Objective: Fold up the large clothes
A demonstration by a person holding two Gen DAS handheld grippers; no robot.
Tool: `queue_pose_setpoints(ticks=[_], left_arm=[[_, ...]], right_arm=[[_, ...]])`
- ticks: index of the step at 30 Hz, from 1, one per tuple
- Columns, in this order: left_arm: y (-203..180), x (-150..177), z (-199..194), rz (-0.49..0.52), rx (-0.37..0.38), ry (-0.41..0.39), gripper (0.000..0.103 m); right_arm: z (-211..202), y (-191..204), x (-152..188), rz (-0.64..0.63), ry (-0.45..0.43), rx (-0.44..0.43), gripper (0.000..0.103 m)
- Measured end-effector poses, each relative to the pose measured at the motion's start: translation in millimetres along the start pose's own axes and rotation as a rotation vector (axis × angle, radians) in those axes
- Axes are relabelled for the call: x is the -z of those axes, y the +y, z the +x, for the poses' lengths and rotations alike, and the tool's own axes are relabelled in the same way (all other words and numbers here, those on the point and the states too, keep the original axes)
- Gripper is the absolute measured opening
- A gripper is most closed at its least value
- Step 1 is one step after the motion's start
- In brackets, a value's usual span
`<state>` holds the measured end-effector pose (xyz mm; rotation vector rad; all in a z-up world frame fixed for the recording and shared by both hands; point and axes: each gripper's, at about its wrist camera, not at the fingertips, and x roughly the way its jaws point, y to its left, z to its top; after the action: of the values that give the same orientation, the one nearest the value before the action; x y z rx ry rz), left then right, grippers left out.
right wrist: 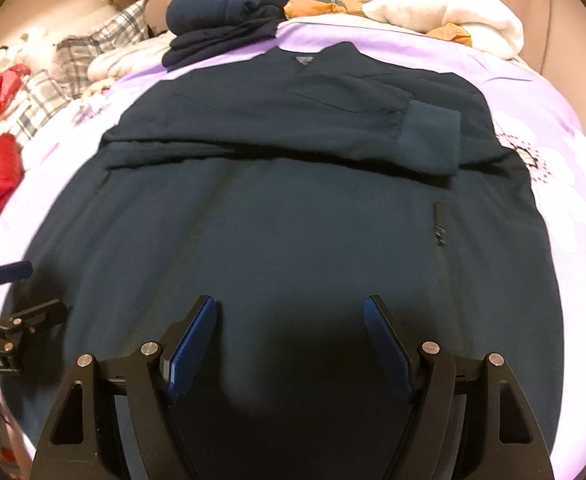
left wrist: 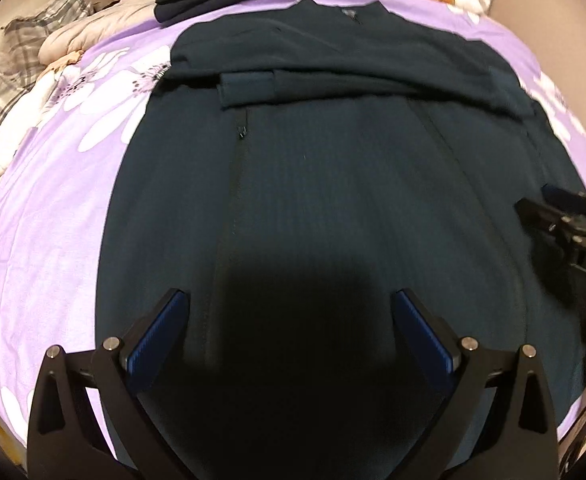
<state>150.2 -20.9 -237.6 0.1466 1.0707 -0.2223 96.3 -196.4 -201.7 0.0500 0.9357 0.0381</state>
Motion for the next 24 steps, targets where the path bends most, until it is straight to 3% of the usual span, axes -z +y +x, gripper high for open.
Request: queue_pose_setpoints(ticks=[4, 9, 24], left_arm=[[4, 5, 3, -0.011, 0.009, 0.012, 0.102], [7, 14, 1, -0.021, 0.012, 0.021, 0.102], [1, 55, -19, -0.033, 0.017, 0.03, 0.103]], right_arm=[[-4, 1, 9, -0.031, -0.012, 0.017, 0.075], [-11, -4, 22, -0.022, -0.021, 0.001, 0.083], [-31, -9, 52, -0.008, 0.001, 0.001, 0.085]])
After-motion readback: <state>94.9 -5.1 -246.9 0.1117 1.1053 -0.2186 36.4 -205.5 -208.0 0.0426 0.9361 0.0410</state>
